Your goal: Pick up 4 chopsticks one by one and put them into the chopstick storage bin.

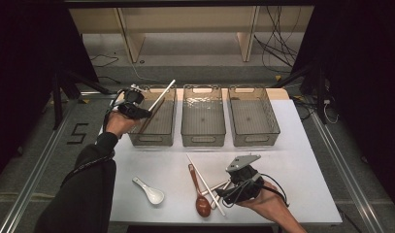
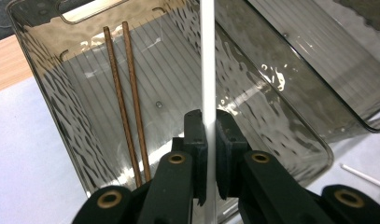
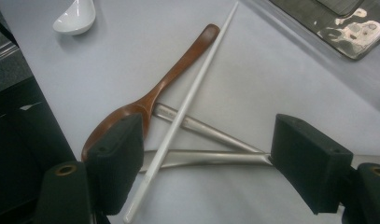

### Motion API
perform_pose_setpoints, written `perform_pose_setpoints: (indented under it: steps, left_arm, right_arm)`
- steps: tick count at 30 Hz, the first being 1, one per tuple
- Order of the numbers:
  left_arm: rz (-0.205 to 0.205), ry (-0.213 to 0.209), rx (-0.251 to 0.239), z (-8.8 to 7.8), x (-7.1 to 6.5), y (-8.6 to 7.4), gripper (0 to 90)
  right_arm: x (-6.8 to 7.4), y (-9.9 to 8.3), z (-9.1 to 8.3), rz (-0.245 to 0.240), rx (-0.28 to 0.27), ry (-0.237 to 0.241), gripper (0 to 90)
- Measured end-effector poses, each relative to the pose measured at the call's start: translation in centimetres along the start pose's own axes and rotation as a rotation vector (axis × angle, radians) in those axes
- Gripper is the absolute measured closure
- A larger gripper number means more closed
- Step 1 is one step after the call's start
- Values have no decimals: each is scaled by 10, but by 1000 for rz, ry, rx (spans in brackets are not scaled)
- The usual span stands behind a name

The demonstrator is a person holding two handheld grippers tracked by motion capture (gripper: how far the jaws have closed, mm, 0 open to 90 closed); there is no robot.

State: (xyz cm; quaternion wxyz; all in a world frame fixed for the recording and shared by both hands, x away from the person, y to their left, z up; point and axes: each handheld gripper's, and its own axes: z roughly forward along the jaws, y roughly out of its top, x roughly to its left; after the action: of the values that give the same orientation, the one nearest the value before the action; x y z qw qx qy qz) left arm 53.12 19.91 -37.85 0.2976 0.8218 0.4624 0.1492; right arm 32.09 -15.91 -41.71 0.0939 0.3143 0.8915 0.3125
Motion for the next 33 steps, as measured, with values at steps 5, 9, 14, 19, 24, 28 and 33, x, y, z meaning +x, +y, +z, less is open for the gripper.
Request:
perform_pose_setpoints:
  steps: [5,9,14,19,24,28,33]
  left_arm:
    - [-6,10,7,6,4,3,845]
    - [-22,14,3,11,7,4,844]
    - [-22,26,20,19,10,6,844]
    - [-26,32,34,25,10,7,844]
    - [-40,37,45,30,10,5,842]
    - [-42,58,55,37,12,2,835]
    - [-59,58,39,37,12,1,660]
  right_arm:
    - [0,0,0,0,-2,2,265]
    - [0,0,0,-4,-6,7,264]
    - [1,0,0,-6,-10,10,264]
    - [1,0,-1,-4,-8,11,263]
    - [1,0,-1,-6,-12,12,263]
    - [0,0,-1,-7,-13,14,263]
    - [0,0,-2,-10,-17,15,264]
